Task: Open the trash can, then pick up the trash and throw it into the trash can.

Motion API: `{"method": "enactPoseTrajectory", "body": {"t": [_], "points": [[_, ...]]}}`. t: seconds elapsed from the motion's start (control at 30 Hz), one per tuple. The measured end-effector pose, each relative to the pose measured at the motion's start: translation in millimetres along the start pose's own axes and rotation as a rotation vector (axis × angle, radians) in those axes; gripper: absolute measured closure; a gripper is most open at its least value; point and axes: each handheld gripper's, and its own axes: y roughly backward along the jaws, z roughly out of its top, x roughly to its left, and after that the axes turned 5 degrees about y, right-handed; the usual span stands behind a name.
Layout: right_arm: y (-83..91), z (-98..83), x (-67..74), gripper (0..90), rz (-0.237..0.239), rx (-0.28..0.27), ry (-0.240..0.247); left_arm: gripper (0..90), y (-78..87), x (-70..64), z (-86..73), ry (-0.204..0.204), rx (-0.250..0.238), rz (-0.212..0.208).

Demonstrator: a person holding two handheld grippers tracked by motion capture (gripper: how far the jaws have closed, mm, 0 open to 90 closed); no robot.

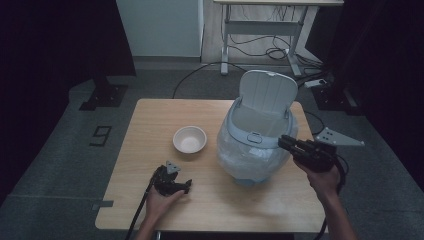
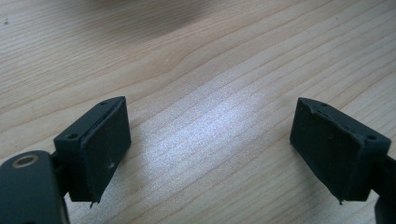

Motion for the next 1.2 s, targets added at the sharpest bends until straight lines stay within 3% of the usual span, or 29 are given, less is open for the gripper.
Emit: {"method": "enactPoseTrajectory", "body": {"t": [0.1, 0.23, 0.4, 0.53, 0.8, 1.0, 1.2], "points": [[9.0, -16.4, -4.0, 44.7, -0.063, -0.034, 0.019, 11.8, -0.1, 0.0, 0.0, 0.0, -0.002, 0.0], [15.1, -46.7, -14.8, 33.5, -0.117, -0.029, -0.037, 11.8, -0.4, 0.3, 0.2, 0.001, -0.002, 0.0], [15.9, -80.6, -26.7, 28.4, -0.166, 0.0, -0.087, 11.9, -0.2, 0.4, 0.2, -0.002, 0.0, 0.001], [13.2, -107.6, -32.3, 27.0, -0.178, 0.03, -0.121, 12.0, -0.2, 0.4, 0.1, 0.0, -0.001, 0.001], [8.7, -144.0, -40.7, 23.2, -0.227, 0.155, -0.135, 12.2, -0.1, 0.4, 0.1, 0.0, -0.001, 0.002], [3.2, -158.5, -40.5, 22.6, -0.253, 0.226, -0.128, 12.8, -0.1, 0.4, 0.2, 0.006, -0.003, 0.007], [1.5, -160.7, -40.2, 22.5, -0.253, 0.235, -0.131, 13.8, -0.1, 0.7, 0.8, 0.017, -0.006, 0.017]]}}
